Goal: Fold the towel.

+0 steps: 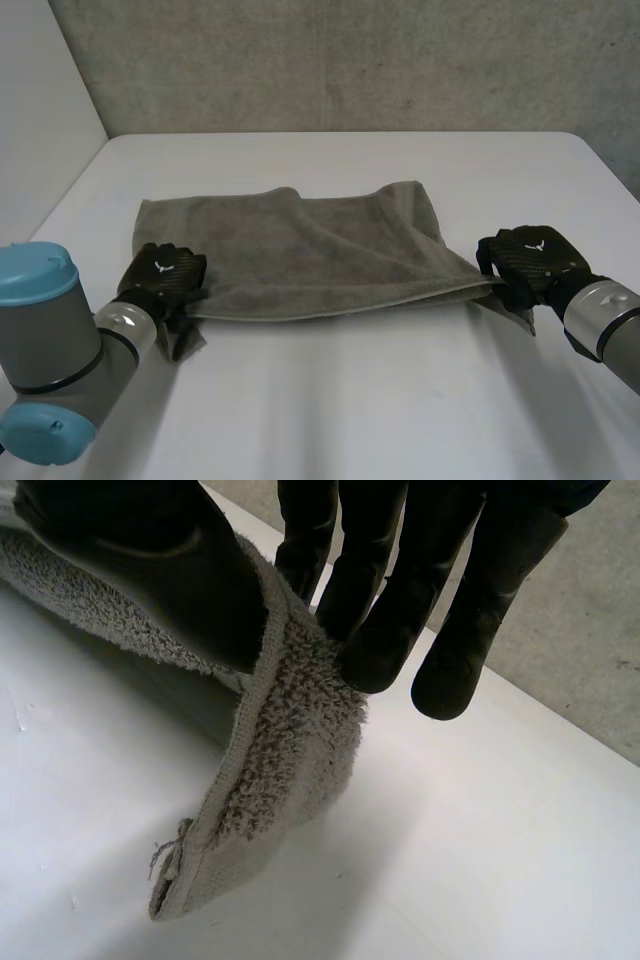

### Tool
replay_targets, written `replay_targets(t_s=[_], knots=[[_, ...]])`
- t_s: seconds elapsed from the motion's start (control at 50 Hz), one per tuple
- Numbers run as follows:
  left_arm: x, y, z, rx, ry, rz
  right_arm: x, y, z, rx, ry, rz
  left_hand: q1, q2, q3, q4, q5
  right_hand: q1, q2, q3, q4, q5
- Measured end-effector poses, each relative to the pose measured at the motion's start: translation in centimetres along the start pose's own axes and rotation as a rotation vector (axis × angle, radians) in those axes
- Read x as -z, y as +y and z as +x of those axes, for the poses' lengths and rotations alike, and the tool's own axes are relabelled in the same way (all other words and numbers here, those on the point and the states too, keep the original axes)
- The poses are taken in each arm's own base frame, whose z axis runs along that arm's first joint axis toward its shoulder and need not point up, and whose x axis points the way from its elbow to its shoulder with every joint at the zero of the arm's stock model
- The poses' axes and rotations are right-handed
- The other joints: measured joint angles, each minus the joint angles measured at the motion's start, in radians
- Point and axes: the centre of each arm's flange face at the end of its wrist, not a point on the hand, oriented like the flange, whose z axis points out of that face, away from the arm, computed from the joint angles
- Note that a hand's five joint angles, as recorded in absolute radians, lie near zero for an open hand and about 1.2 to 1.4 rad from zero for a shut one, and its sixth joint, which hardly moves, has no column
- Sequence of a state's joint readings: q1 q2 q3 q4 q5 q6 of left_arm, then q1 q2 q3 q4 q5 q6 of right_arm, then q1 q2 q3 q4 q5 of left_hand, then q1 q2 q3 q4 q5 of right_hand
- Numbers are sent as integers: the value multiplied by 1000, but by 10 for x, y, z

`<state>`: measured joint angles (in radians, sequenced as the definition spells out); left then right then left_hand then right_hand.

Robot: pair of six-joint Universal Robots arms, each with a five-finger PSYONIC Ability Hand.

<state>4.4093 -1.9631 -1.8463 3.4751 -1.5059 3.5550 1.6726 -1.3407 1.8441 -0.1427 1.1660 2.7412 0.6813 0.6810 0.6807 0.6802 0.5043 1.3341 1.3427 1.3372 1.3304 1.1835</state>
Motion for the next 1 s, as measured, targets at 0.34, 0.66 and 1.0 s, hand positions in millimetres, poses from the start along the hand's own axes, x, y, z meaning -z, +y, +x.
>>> replay_targets(t_s=[0.34, 0.66, 1.0], knots=[[11, -45, -36, 15, -198, 141, 18, -49, 19, 37, 96, 181, 473, 518, 517, 519, 483, 0, 0, 0, 0, 0], [89, -156, -57, -115, -149, 562, 89, -180, 28, 25, 4, 406, 476, 535, 535, 537, 516, 2, 0, 0, 0, 4], [-21, -81, -64, -104, -50, 232, -21, -117, 28, 111, -13, 117, 476, 536, 536, 538, 516, 3, 0, 0, 0, 4]])
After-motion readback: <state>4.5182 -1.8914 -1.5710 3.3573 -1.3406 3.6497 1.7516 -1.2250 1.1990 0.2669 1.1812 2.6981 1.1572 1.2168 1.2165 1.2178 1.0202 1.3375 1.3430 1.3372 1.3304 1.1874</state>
